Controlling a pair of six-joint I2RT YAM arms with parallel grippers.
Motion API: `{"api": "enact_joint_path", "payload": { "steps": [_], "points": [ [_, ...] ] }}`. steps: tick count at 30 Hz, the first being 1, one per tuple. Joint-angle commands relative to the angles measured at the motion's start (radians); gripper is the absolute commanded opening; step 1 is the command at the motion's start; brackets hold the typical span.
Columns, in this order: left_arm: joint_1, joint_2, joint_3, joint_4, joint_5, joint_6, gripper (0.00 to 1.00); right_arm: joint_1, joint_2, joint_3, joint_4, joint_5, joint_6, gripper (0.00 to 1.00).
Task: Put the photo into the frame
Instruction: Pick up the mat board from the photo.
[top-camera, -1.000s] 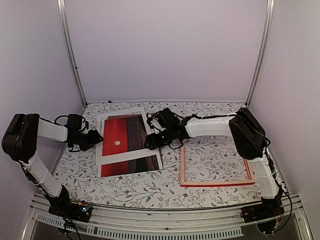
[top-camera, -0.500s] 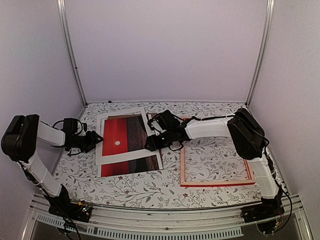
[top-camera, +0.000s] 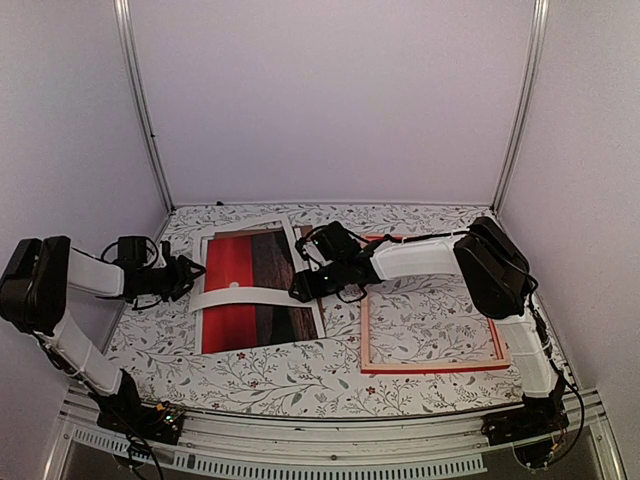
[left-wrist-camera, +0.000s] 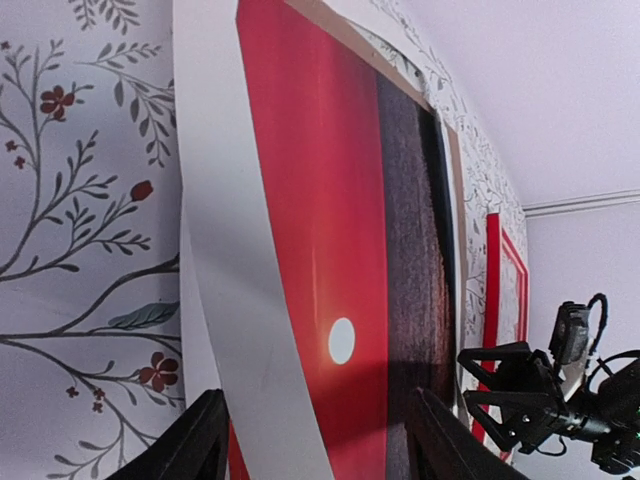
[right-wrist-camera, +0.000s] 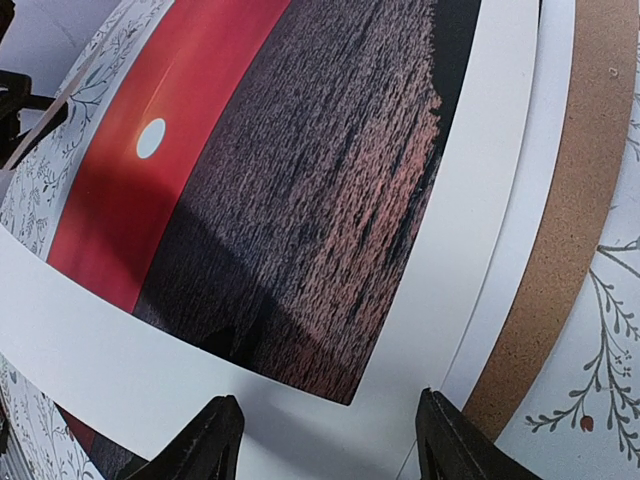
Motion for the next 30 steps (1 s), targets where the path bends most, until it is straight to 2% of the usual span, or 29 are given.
{"api": "enact_joint_path", "payload": {
  "steps": [1, 13, 17, 21, 24, 30],
  "points": [
    [0.012, -0.042, -0.019, 0.077, 0.069, -0.029, 0.63, 0.009, 0.032, -0.026, -0.03, -0.014, 0.008, 0.63],
    [0.033, -0.039, -0.048, 0.201, 0.157, -0.116, 0.71, 0.009, 0.031, -0.031, -0.037, -0.005, 0.004, 0.62],
    [0.038, -0.04, -0.046, 0.209, 0.164, -0.124, 0.7, 0.009, 0.031, -0.031, -0.037, -0.003, 0.0, 0.62],
    [0.039, -0.041, -0.04, 0.187, 0.16, -0.122, 0.63, 0.009, 0.033, -0.031, -0.038, -0.003, -0.001, 0.62],
    [0.04, -0.046, -0.026, 0.134, 0.134, -0.094, 0.54, 0.009, 0.032, -0.031, -0.04, -0.003, -0.003, 0.62],
    [0.038, -0.062, -0.006, 0.061, 0.091, -0.05, 0.27, 0.009, 0.015, -0.032, -0.047, 0.003, -0.01, 0.63]
  ]
}}
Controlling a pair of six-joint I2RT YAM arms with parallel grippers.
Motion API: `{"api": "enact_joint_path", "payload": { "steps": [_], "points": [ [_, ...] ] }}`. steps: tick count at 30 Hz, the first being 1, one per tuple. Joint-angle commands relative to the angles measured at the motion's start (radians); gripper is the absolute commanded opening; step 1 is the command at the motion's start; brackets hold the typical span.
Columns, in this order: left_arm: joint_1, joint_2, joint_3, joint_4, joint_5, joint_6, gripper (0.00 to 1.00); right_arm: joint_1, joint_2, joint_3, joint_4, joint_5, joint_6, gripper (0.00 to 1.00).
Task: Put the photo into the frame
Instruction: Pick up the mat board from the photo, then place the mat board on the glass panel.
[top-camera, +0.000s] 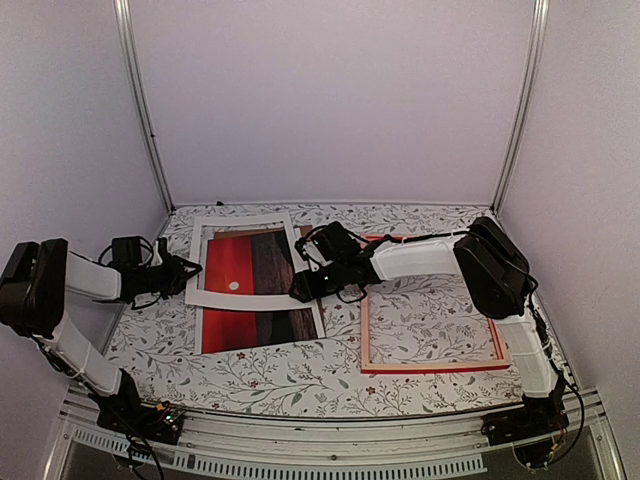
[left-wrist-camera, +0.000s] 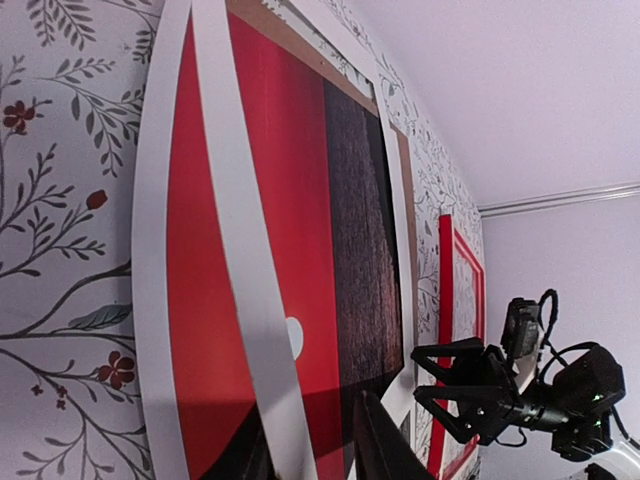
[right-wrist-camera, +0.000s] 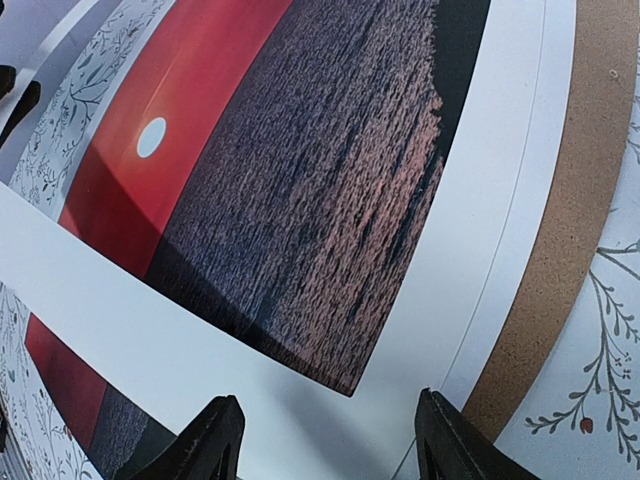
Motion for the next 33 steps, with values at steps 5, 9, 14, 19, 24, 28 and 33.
{"api": "enact_joint_path", "payload": {
  "steps": [5, 9, 14, 19, 24, 28, 33],
  "points": [
    [0.008, -0.051, 0.04, -0.094, -0.041, 0.064, 0.14, 0.008, -0.014, -0.033, -0.058, 0.002, -0.017, 0.66],
    [0.006, -0.081, 0.048, -0.116, -0.04, 0.071, 0.03, 0.005, -0.055, -0.039, -0.062, -0.005, -0.022, 0.71],
    [-0.014, -0.15, 0.067, -0.153, -0.027, 0.073, 0.0, -0.033, -0.169, -0.099, -0.062, -0.016, -0.017, 0.84],
    [-0.069, -0.256, 0.108, -0.217, -0.024, 0.066, 0.0, -0.094, -0.353, -0.211, -0.069, 0.057, -0.019, 0.89],
    [-0.156, -0.376, 0.169, -0.264, -0.031, 0.035, 0.0, -0.183, -0.506, -0.328, -0.125, 0.156, -0.029, 0.9],
    [-0.245, -0.448, 0.234, -0.299, -0.063, 0.008, 0.0, -0.267, -0.61, -0.428, -0.151, 0.217, -0.028, 0.91],
    [-0.399, -0.462, 0.324, -0.288, -0.108, -0.039, 0.0, -0.371, -0.714, -0.508, -0.2, 0.26, -0.041, 0.91]
  ]
}}
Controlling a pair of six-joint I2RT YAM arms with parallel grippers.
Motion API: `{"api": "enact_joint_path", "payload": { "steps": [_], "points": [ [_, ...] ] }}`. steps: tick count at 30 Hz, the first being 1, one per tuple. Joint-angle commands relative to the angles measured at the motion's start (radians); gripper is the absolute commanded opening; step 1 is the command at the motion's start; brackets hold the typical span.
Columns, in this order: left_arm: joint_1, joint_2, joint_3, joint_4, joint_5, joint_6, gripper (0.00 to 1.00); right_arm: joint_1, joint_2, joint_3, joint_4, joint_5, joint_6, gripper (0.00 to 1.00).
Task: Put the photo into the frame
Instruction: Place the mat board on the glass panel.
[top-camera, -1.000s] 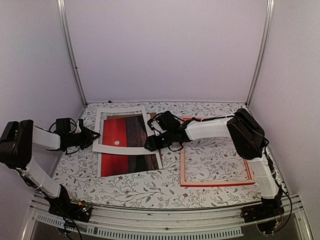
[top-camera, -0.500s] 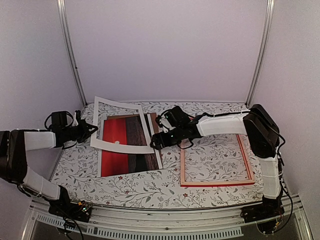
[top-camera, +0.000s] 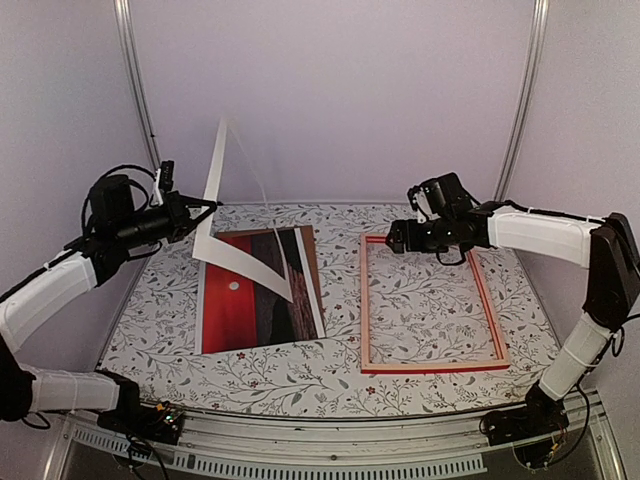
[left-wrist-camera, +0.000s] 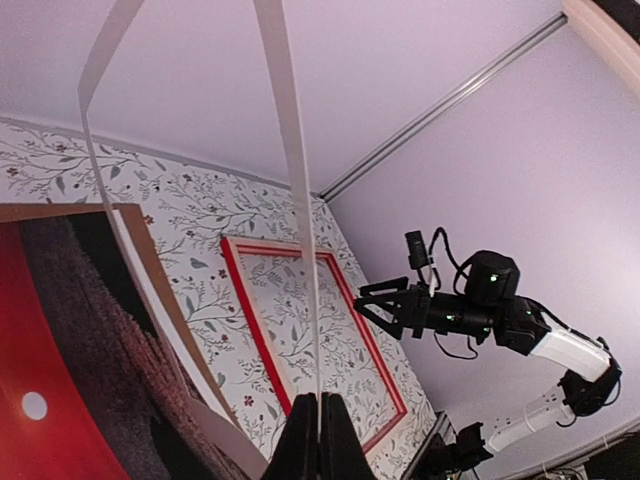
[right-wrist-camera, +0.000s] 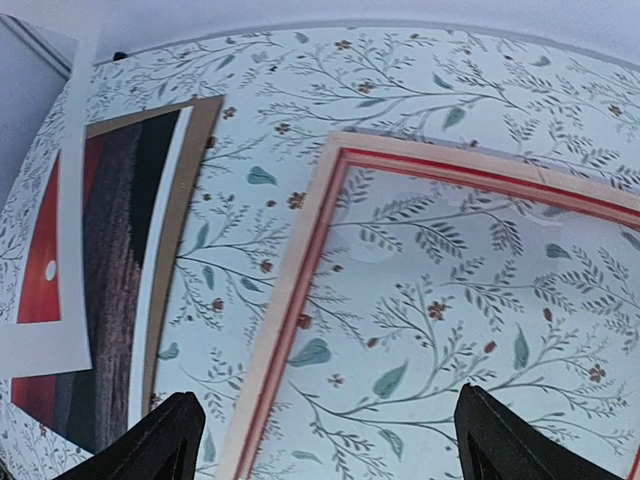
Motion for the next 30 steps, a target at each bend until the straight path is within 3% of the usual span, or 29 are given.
{"api": "enact_joint_path", "payload": {
  "steps": [1, 6, 15, 21, 26, 30],
  "points": [
    [-0.136, -0.003, 0.09, -0.004, -0.055, -0.049, 0.0, -0.085, -0.082, -0.059, -0.089, 0.076, -0.025, 0.91],
    [-0.318, 0.081, 0.202, 0.068, -0.101, -0.09, 0.0, -0.199, -0.138, -0.076, -0.142, 0.091, -0.042, 0.92],
    [-0.612, 0.385, 0.442, 0.25, -0.118, -0.142, 0.0, -0.413, -0.227, -0.122, -0.201, 0.108, -0.075, 0.92],
    [-0.659, 0.522, 0.413, 0.334, -0.205, -0.218, 0.0, -0.521, -0.326, -0.135, -0.232, 0.16, -0.078, 0.92],
    [-0.666, 0.629, 0.36, 0.38, -0.297, -0.25, 0.0, -0.538, -0.367, -0.115, -0.252, 0.198, -0.068, 0.93],
    [-0.671, 0.747, 0.335, 0.48, -0.289, -0.337, 0.0, -0.538, -0.36, -0.111, -0.253, 0.171, -0.07, 0.93]
  ]
}}
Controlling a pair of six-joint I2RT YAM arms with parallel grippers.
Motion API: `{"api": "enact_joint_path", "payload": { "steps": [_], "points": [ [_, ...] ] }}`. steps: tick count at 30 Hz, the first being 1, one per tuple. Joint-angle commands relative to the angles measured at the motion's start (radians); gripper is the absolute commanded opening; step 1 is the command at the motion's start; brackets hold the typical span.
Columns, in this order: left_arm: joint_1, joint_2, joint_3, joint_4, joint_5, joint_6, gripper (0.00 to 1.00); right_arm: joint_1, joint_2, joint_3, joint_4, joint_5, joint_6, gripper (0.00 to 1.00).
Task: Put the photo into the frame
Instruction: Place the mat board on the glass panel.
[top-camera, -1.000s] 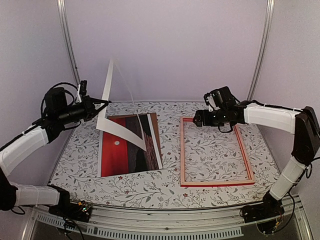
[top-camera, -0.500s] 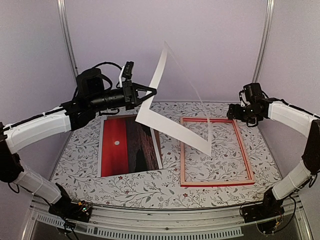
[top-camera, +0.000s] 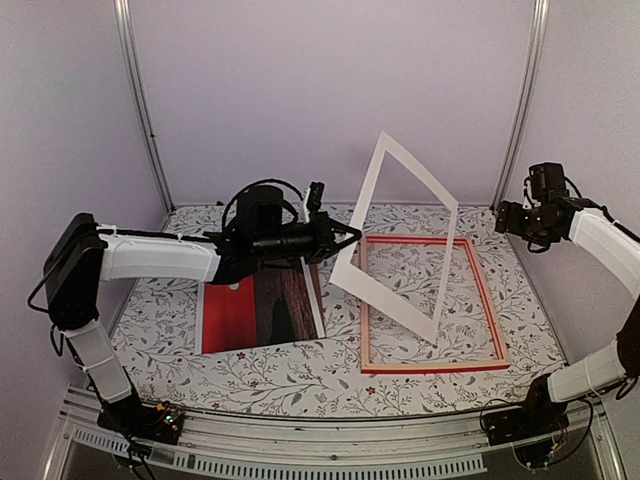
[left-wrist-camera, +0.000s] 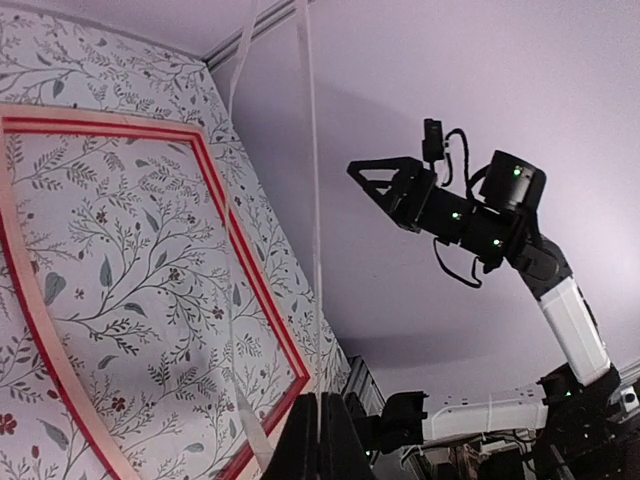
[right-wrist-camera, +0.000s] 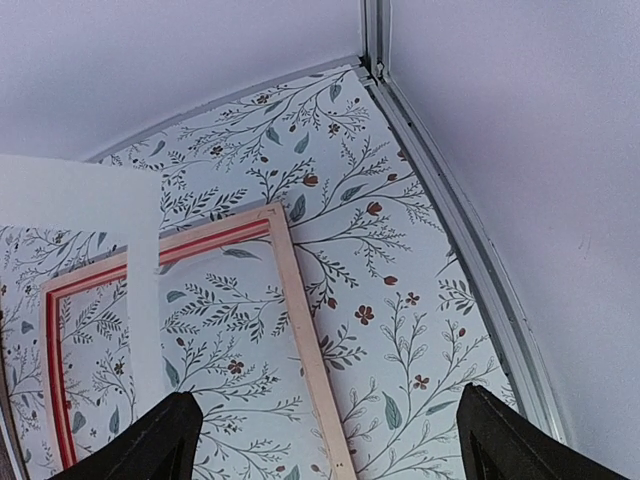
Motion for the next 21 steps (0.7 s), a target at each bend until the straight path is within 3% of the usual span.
{"api": "enact_joint_path", "payload": {
  "steps": [1, 9, 21],
  "points": [
    [-0.012, 0.122, -0.031, 0.145, -0.026, -0.11, 0.0, -0.002, 0.002, 0.021, -0.023, -0.007, -0.004, 0.93],
    [-0.034, 0.29, -0.09, 0.305, 0.001, -0.299, 0.0, -0.002, 0.022, 0.0, -0.012, -0.05, -0.011, 0.93],
    [-0.081, 0.271, -0.118, 0.244, -0.168, -0.285, 0.0, -0.001, 0.037, -0.019, 0.009, -0.107, -0.015, 0.93]
  ]
}}
